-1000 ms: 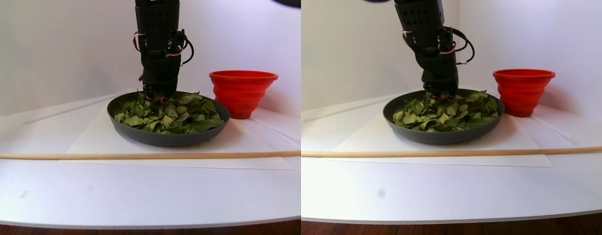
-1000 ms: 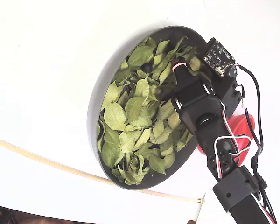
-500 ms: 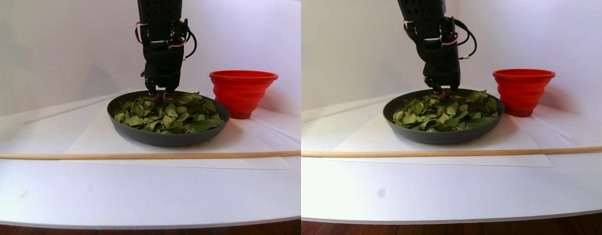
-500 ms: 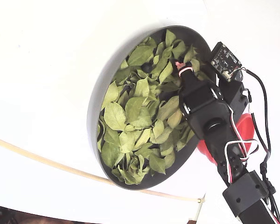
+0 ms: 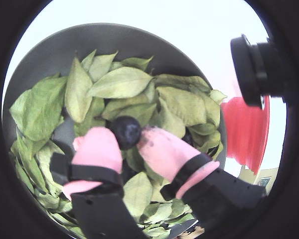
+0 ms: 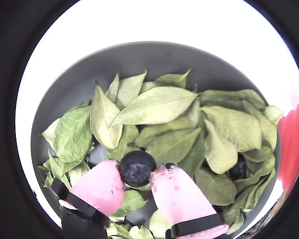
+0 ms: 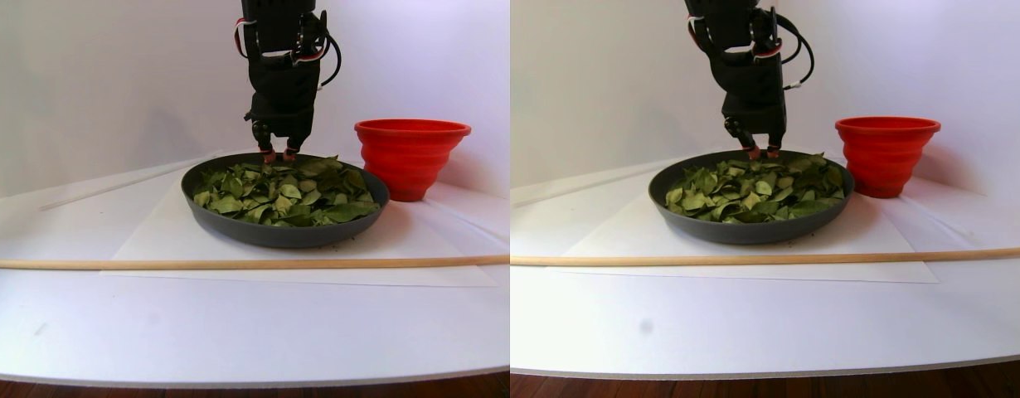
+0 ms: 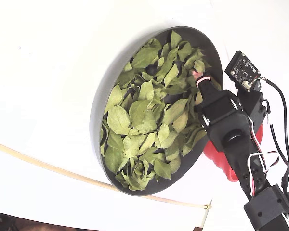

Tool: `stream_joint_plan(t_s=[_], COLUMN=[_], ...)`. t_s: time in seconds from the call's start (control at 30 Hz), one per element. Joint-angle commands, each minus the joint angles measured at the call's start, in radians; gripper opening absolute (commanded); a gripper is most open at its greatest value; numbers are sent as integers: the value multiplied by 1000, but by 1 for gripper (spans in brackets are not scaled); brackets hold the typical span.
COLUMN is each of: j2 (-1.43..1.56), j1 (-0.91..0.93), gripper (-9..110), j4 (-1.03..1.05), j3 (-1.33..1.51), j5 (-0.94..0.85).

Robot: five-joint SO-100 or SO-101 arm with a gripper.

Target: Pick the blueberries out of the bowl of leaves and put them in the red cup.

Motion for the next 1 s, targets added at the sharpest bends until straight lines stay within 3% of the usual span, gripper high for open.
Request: stream_joint_plan(t_s=[0.0, 0.97], j2=[155, 365], j1=[28, 126], gripper=[9, 9], j4=[11, 140], j3=[3, 135], j5=[-9, -43])
